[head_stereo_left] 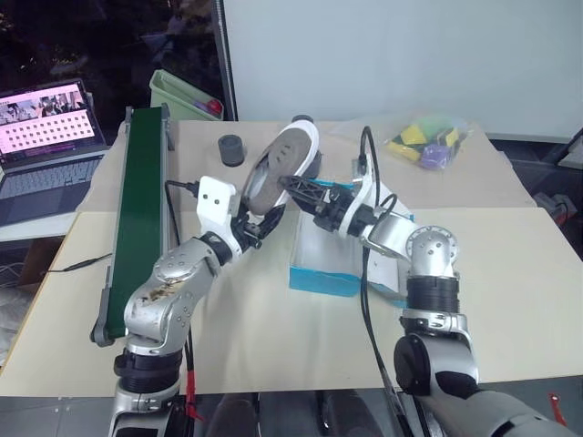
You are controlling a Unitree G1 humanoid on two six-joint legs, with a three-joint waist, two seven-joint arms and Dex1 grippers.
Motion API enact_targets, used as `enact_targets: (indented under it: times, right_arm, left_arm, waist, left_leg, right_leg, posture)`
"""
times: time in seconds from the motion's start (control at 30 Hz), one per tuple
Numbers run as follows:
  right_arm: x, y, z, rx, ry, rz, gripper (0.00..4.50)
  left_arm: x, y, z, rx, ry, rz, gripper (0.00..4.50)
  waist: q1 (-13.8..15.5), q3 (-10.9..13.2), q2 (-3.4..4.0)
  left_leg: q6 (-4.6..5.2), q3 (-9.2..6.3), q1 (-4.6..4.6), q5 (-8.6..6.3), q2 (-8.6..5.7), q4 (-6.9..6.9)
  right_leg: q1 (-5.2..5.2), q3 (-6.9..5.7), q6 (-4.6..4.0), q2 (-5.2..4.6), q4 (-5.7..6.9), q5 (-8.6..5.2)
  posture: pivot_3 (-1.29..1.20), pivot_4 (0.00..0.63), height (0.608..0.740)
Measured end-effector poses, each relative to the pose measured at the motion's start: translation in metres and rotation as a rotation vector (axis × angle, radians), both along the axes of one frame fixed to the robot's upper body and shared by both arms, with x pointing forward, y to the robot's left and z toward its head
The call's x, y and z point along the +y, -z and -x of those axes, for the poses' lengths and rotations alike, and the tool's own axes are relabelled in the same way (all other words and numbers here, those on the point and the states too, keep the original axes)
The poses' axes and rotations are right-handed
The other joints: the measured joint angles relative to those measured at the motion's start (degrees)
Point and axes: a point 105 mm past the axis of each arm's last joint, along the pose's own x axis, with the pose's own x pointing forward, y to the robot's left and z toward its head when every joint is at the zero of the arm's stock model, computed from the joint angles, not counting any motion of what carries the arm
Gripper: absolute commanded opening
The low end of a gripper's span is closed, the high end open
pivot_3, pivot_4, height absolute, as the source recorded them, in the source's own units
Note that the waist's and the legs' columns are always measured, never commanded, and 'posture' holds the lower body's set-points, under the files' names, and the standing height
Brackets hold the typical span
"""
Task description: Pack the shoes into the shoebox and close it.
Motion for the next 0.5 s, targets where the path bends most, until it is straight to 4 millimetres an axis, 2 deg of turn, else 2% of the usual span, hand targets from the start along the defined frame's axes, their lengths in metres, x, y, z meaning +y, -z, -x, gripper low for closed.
enact_targets:
  times: [0.13, 0.4, 0.43, 0.5]
  right_arm:
    - [0.0001, -0.0011, -0.0017, -0.007, 0.011, -0.005, 3.41]
    - [0.0032, -0.0042, -0.0011, -0.018, 0.003, -0.013, 0.74]
    - [0.0035, -0.0047, -0.0012, -0.019, 0.003, -0.012, 0.51]
    - [0.004, -0.0052, -0.0012, -0.02, 0.002, -0.01, 0.4]
  left_arm:
    - [0.0012, 0.001, -0.0001, 0.009, -0.002, -0.001, 2.63]
    - [0.0006, 0.0014, -0.0004, 0.013, -0.002, -0.004, 2.63]
    - [0.0006, 0.0014, -0.0004, 0.013, -0.003, -0.005, 2.63]
    - [0.0008, 0.0013, -0.0005, 0.013, -0.004, -0.005, 2.63]
  waist:
    - [0.1, 0.0, 0.0]
    - [0.0, 0.0, 0.0]
    - [0.0, 0.0, 0.0]
    - [0.0, 0.0, 0.0]
  left_leg:
    - [0.0, 0.0, -0.01, 0.0, 0.0, 0.0]
    - [0.0, 0.0, 0.0, 0.0, 0.0, 0.0]
    - [0.0, 0.0, 0.0, 0.0, 0.0, 0.0]
    - [0.0, 0.0, -0.01, 0.0, 0.0, 0.0]
  right_leg:
    - [0.0, 0.0, 0.0, 0.0, -0.01, 0.0]
    - [-0.01, 0.0, 0.0, 0.0, 0.0, 0.0]
    - [0.0, 0.0, 0.0, 0.0, -0.01, 0.0]
    - [0.0, 0.0, 0.0, 0.0, -0.01, 0.0]
  posture:
    - [0.0, 0.15, 0.729]
    - [0.0, 0.15, 0.729]
    - [0.0, 0.15, 0.729]
    - [0.0, 0.15, 0.729]
